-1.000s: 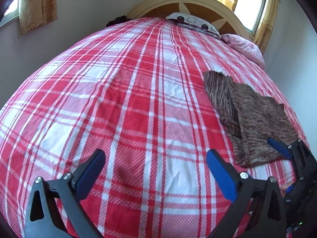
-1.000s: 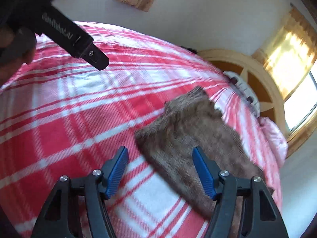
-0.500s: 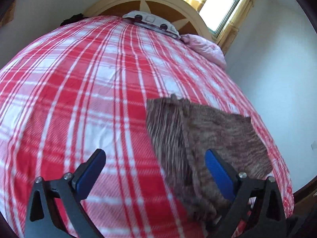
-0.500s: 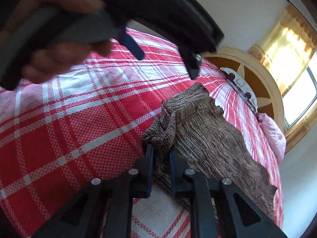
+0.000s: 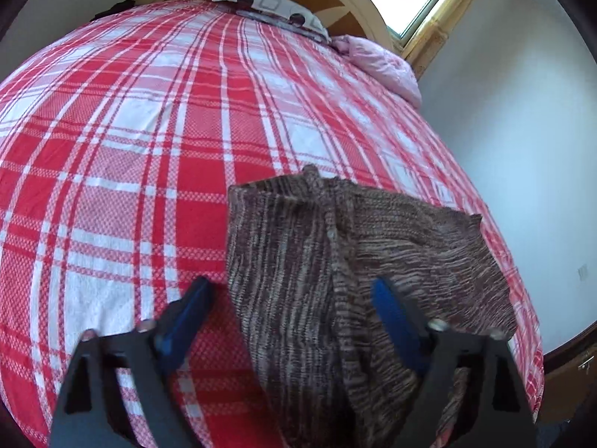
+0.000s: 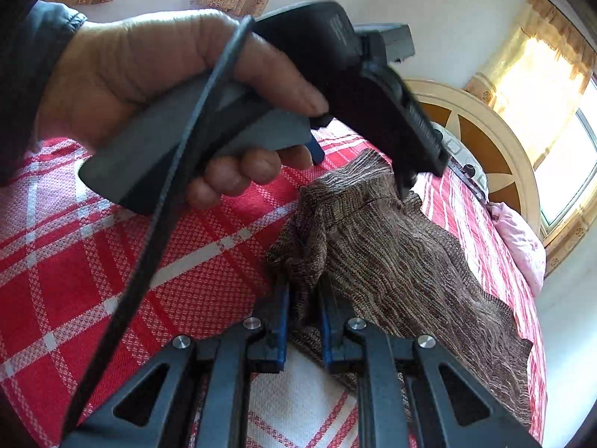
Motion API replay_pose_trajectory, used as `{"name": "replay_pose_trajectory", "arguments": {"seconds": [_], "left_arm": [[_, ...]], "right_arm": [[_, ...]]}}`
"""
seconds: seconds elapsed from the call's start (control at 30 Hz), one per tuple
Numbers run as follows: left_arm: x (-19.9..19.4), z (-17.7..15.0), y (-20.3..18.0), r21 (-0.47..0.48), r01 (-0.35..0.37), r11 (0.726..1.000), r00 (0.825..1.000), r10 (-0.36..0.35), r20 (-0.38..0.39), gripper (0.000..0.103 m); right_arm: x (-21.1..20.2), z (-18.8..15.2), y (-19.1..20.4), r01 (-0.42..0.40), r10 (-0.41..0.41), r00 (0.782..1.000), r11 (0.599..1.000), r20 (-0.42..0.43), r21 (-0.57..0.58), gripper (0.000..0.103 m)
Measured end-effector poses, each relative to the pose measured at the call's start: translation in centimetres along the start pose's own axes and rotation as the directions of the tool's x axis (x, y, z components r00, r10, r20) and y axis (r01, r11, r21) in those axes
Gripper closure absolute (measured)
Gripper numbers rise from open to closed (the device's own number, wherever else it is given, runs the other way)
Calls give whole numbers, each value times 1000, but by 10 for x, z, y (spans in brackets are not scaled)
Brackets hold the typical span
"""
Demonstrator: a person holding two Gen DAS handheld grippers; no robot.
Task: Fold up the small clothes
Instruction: 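Grasp the folded sweater edge with the right tool while the left tool grasps beside it, then lift the held edge with both tools and fold it over the sweater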
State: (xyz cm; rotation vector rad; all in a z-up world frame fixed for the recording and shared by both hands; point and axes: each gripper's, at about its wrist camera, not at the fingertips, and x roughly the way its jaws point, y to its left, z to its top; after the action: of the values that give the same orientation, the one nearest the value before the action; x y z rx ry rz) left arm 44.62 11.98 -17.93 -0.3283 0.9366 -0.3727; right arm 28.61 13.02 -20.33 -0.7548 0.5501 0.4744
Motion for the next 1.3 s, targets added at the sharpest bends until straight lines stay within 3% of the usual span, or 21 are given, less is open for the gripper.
{"name": "replay_pose_trajectory", "arguments": {"seconds": [0.03,0.1,0.2,0.23,0.57,0.8,1.3], "left_arm": [[0,2,1,-4,7,1000,1000,-6,8,27],[1,4,2,-14,53,998,999,-53,-6,66],[3,4,3,-25,65,998,998,-65,-7,88],[3,4,1,-23,54,998,999,-54,-3,88],[-8,9,-4,-58,74,996,997,-72,32,90],[-26,17,-17,-68,167,984,982,-159,103,90],[-33,35,-78,-36,204,978,969,-197,149,91]], "right_arm": [[0,0,0,-2,2,1000,1000,-1,1,90],[0,0,-1,-4,4,1000,1000,0,5,90],[-1,-1,-1,-7,7,1000,1000,3,11,90],[0,-1,-4,-10,10,1000,1000,4,12,95],[-16,-4,-20,-76,71,995,994,65,78,96],[-41,-11,-54,-133,106,983,974,148,183,97],[-76,-39,-106,-138,67,973,936,220,324,97]]}}
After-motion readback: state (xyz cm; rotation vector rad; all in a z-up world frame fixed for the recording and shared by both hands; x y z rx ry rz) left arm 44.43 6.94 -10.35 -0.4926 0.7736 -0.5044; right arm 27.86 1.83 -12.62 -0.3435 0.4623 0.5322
